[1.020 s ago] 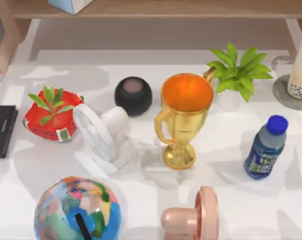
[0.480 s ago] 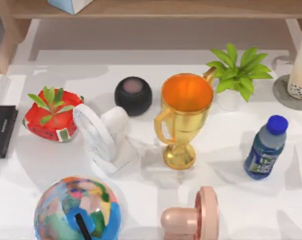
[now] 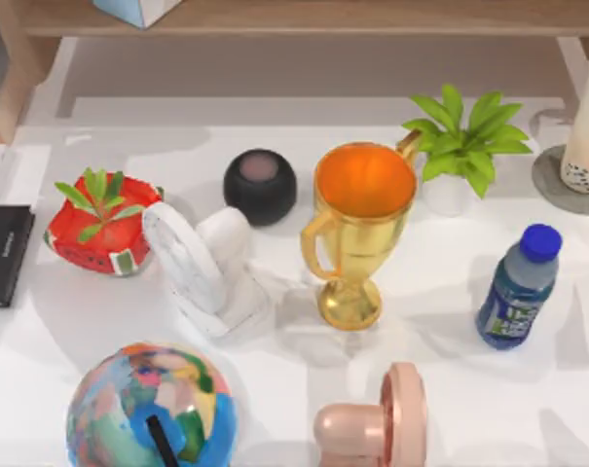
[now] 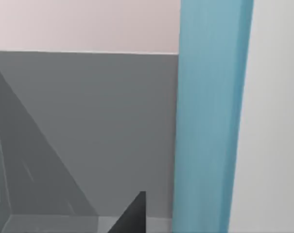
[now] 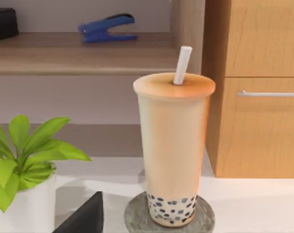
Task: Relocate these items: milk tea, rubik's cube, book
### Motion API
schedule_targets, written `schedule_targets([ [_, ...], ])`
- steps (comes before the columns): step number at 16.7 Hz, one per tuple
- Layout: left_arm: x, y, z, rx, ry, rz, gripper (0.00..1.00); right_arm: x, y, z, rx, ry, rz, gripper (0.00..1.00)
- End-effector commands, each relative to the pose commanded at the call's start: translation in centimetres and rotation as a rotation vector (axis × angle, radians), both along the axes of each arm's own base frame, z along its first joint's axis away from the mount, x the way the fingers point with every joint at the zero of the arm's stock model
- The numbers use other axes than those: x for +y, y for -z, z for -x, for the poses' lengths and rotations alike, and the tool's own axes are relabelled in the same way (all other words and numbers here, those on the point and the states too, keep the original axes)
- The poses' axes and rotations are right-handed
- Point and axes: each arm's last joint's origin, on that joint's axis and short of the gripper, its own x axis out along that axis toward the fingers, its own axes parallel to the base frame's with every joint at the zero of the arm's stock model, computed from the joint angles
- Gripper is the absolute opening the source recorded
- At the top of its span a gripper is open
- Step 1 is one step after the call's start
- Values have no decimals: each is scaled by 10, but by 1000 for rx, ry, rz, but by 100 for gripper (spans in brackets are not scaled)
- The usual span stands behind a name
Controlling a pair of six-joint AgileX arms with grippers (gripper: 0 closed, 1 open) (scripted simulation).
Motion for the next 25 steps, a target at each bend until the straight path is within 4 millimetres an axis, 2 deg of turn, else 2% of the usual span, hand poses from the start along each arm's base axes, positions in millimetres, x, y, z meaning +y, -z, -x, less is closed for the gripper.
schedule_targets([
  [7,0,0,0,0,0,0,2,0,0,0,0,0,0,100],
  [15,0,0,0,0,0,0,0,0,0,0,0,0,0,100],
  [21,2,-11,10,-2,-3,-2,0,0,0,0,0,0,0,100],
  [25,0,-10,9,-2,1,-4,0,0,0,0,0,0,0,100],
])
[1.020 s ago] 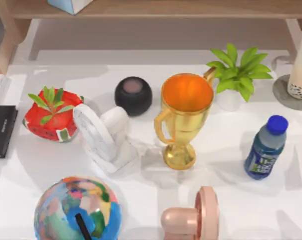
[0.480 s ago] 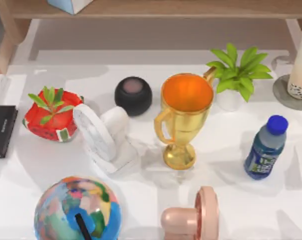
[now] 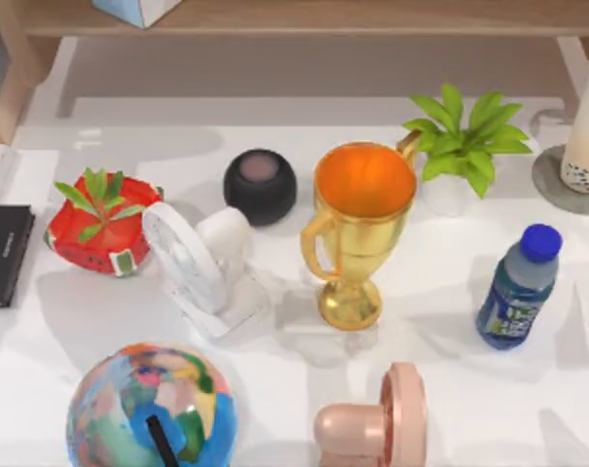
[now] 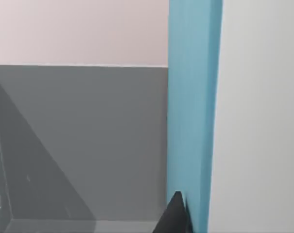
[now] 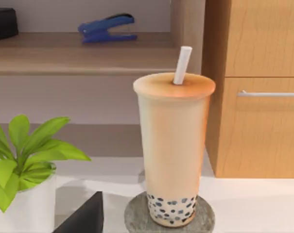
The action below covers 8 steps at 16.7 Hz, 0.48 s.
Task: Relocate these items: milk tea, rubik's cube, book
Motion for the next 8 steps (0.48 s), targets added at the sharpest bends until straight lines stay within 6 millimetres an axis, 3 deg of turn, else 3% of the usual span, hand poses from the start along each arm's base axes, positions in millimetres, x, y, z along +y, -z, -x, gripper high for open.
schedule_targets([
  [4,0,-16,17,-53,-11,-120,0,0,0,0,0,0,0,100],
  [8,7,-40,59,-131,-79,-421,0,0,0,0,0,0,0,100],
])
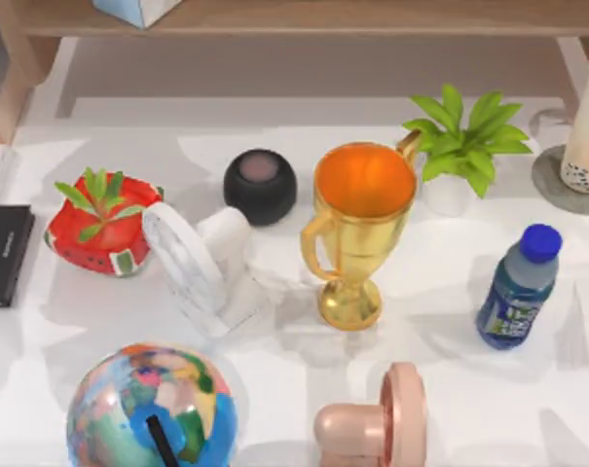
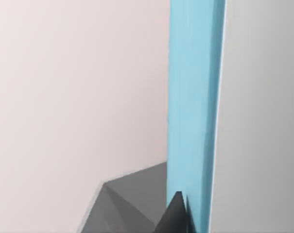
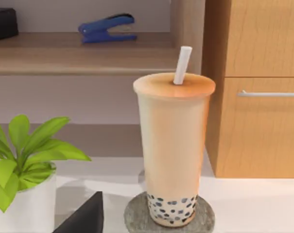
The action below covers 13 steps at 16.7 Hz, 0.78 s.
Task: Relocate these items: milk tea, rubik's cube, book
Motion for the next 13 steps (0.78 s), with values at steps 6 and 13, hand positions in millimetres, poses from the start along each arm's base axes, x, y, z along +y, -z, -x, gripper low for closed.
schedule_targets([
  [6,5,14,68,33,-162,-575,0,0,0,0,0,0,0,100],
  [13,-27,116,126,317,-31,-1088,0,0,0,0,0,0,0,100],
])
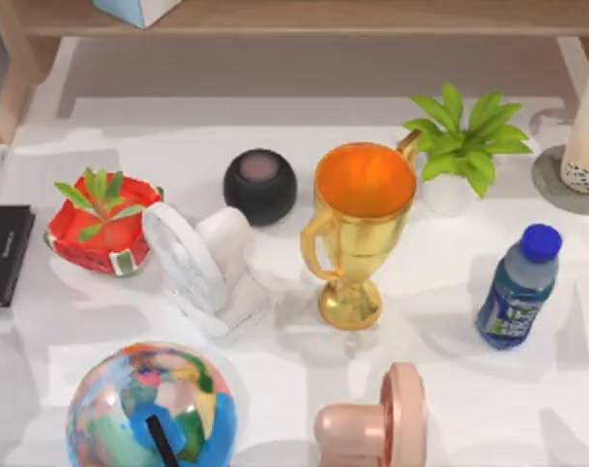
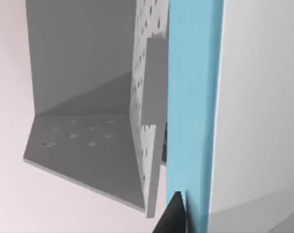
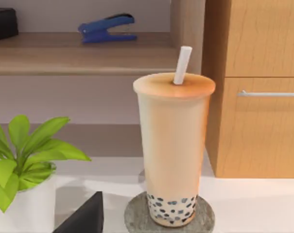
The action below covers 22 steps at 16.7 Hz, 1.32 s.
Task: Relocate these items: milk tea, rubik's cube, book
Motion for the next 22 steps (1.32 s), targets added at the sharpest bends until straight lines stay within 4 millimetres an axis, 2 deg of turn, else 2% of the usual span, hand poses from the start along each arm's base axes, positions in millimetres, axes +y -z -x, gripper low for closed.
schedule_targets([
  [4,-25,61,31,229,93,-72,0,0,0,0,0,0,0,100],
  [7,-37,90,45,353,132,-62,0,0,0,0,0,0,0,100],
  [12,-38,94,47,374,137,-58,0,0,0,0,0,0,0,100],
  [14,-36,89,46,351,130,-72,0,0,0,0,0,0,0,100],
  [18,-43,89,53,359,124,-47,0,0,0,0,0,0,0,100],
  [22,-40,95,46,371,132,-54,0,0,0,0,0,0,0,100],
])
